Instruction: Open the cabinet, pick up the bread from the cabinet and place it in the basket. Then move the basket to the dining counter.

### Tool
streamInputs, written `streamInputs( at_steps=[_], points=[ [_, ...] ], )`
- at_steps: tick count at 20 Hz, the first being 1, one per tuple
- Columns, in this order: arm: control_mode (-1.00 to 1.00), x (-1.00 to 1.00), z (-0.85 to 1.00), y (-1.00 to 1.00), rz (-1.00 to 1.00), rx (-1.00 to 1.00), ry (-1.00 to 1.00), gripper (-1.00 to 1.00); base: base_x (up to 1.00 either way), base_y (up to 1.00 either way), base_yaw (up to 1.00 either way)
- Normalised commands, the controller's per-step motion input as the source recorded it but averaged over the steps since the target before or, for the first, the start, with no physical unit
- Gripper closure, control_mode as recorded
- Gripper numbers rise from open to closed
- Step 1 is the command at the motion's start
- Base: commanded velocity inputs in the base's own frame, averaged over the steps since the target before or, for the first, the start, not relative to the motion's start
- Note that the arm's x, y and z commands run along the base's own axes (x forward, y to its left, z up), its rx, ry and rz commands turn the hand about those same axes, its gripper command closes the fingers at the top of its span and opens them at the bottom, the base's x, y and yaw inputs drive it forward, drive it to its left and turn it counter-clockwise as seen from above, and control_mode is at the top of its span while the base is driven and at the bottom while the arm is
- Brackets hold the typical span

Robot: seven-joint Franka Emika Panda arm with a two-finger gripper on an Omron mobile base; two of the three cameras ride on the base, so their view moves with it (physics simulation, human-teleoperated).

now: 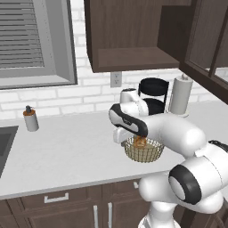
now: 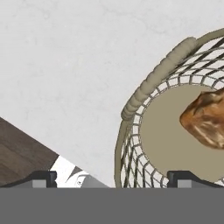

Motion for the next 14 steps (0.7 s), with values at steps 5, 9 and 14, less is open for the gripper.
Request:
streamInputs(
  at_steps=[5,9,14],
  points=[
    [-1.0,0.0,-0.2,0.03,-0.07,0.0,0.0,-1.0,0.0,0.0,0.0],
    [-1.0,0.03,-0.13,0.0,-0.09,-0.01,-0.02,-1.0,0.0,0.0,0.0],
    [-1.0,0.12,-0.2,0.0,-0.05,-0.02,-0.03,-1.0,0.0,0.0,0.0]
  ],
)
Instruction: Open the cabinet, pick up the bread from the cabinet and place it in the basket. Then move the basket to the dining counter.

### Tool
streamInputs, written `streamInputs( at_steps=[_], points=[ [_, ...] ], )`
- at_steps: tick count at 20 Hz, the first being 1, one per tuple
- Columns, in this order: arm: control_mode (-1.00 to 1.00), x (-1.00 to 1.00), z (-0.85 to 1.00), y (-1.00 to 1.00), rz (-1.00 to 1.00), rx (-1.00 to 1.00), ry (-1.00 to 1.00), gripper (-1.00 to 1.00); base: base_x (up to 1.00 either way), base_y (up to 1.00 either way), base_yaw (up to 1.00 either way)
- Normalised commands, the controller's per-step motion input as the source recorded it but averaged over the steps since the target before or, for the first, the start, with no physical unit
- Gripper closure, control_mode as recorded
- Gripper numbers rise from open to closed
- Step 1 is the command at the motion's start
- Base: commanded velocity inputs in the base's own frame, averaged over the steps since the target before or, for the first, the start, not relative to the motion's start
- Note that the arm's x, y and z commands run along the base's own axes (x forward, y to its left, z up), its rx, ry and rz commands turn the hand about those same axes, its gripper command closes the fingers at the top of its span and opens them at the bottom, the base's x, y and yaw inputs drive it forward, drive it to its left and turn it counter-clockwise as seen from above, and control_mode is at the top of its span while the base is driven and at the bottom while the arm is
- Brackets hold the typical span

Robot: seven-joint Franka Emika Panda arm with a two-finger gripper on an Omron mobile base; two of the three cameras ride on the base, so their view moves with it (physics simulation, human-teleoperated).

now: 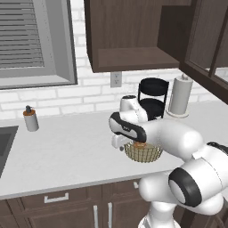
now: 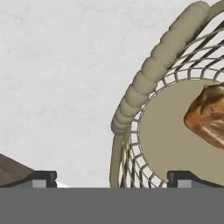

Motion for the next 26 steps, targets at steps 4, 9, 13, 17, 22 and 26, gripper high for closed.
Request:
streamInputs(
  at_steps=[4,9,13,17,22,26],
  points=[
    [-1.0,0.2,-0.27,0.0,0.0,-0.07,-0.13,-1.0,0.0,0.0,0.0],
    [-1.0,0.08,-0.24,0.0,0.0,-0.05,-0.17,-1.0,0.0,0.0,0.0],
    [-1.0,-0.11,-0.16,-0.05,0.01,-0.01,-0.17,-1.0,0.0,0.0,0.0],
    [-1.0,-0.1,-0.01,-0.09,0.0,0.0,-0.08,-1.0,0.0,0.0,0.0],
    [-1.0,-0.05,-0.12,0.0,0.0,0.0,0.0,1.0,0.0,0.0,0.0],
    [-1.0,-0.09,-0.07,-0.01,0.0,0.0,0.0,1.0,0.0,0.0,0.0]
  ],
)
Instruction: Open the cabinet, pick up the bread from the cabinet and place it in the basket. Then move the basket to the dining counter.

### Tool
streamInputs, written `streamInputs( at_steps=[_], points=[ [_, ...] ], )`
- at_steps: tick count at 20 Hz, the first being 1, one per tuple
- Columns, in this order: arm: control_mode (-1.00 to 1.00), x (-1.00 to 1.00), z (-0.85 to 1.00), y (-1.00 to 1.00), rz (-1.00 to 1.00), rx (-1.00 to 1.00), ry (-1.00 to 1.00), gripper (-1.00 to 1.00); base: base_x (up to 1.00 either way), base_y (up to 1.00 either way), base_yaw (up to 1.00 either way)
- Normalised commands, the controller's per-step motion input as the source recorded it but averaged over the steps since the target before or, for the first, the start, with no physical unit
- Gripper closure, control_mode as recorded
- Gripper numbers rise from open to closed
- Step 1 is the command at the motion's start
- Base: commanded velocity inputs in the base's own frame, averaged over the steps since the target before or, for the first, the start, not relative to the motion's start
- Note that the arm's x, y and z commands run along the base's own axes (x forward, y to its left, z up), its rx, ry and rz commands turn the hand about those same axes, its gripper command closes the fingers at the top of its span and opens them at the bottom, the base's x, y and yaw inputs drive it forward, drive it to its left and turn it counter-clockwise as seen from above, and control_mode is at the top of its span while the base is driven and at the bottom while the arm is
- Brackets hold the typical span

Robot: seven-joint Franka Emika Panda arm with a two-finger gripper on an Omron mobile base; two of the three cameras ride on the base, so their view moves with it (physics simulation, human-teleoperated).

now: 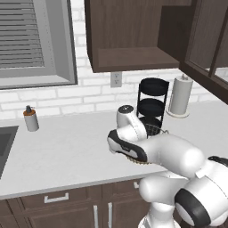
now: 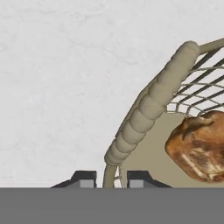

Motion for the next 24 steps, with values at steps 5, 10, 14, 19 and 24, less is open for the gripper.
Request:
streamInputs(
  at_steps=[5,10,14,19,24],
  points=[
    [-1.0,-0.06,-0.02,0.0,0.0,0.0,0.0,1.0,0.0,0.0,0.0],
    [-1.0,-0.09,0.11,0.0,0.0,-0.02,0.04,1.0,0.0,0.0,0.0],
    [-1.0,-0.45,0.67,0.0,0.0,0.0,0.06,1.0,0.0,0.0,0.0],
    [-1.0,-0.47,0.75,0.0,0.01,0.0,-0.01,1.0,0.0,0.0,0.0],
    [-1.0,-0.52,0.53,0.01,0.09,0.0,-0.04,1.0,0.0,0.0,0.0]
  ],
)
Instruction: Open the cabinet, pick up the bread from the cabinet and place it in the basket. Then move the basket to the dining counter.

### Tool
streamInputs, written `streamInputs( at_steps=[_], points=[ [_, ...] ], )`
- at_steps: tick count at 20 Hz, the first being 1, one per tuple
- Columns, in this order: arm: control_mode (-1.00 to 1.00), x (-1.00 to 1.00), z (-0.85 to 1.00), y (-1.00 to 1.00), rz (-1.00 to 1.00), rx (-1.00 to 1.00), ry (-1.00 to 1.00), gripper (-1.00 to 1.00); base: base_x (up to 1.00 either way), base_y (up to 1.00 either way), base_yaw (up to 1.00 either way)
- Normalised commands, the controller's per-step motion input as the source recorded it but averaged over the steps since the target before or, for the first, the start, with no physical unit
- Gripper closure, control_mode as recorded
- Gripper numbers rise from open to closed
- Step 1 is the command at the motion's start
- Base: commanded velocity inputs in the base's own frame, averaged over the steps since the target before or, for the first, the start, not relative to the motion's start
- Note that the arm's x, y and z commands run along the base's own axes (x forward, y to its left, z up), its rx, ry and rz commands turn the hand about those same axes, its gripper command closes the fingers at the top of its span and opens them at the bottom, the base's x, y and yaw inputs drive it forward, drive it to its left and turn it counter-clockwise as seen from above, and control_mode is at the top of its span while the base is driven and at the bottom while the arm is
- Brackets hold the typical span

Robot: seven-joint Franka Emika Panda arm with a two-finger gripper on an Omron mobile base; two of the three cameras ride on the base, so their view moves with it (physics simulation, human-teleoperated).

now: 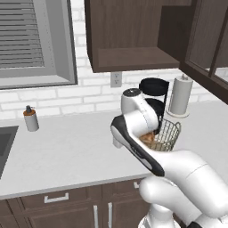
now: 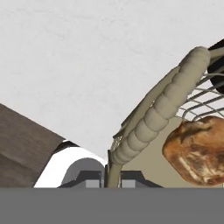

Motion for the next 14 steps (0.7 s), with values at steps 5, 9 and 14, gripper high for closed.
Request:
streamInputs(
  at_steps=[5,9,14],
  points=[
    [-1.0,-0.36,0.74,0.0,0.09,0.03,0.0,1.0,0.0,0.0,0.0],
    [-1.0,-0.29,0.77,0.0,0.03,0.04,0.0,1.0,0.0,0.0,0.0],
    [-1.0,-0.05,0.08,0.0,0.0,-0.01,0.0,1.0,0.0,0.0,0.0]
  ],
)
